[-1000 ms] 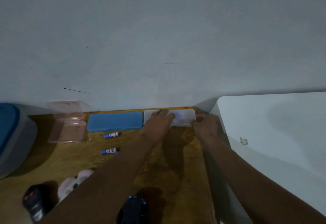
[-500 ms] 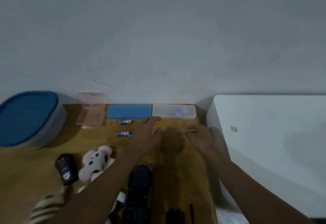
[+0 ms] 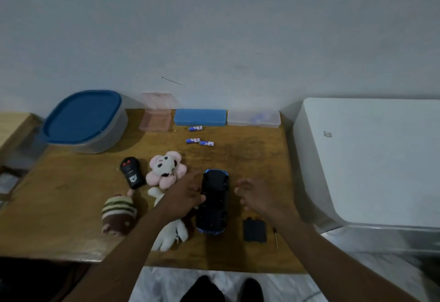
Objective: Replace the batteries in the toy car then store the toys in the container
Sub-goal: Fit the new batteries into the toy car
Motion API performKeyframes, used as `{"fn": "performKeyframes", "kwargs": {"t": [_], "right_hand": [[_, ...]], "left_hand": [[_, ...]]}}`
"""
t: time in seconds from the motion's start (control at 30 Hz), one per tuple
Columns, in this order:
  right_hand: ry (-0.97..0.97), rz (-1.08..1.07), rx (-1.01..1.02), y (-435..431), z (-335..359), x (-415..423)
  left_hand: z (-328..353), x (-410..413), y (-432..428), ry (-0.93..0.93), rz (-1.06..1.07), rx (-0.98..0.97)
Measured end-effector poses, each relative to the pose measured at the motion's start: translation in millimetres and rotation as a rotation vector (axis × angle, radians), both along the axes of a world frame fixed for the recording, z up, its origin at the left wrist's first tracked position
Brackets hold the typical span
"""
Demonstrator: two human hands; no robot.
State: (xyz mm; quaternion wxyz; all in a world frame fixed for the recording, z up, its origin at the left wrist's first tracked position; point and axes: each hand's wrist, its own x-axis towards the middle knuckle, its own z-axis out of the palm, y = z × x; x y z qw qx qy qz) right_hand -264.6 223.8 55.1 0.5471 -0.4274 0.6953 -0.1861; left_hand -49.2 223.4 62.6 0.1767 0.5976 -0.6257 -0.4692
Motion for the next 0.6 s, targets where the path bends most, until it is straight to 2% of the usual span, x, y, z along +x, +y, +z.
{"fn": "performKeyframes", "kwargs": {"t": [0.13, 0.3, 0.53, 0.6], "right_hand": [[-0.108, -0.063, 0.107, 16, -8, 22], [-0.243, -0.231, 0.139, 23, -14, 34], [-0.285, -0.272, 0.03, 14, 33, 29], [-0.275, -0.254, -0.026, 4, 51, 33]], "left_hand": [[-6, 4, -4, 0.016, -0.12, 0.043], [-13, 4, -8, 0.078, -0.16, 0.02], [13, 5, -28, 0.413, -0.15, 0.164], [26, 10, -36, 0.494, -0.079, 0.264]]}}
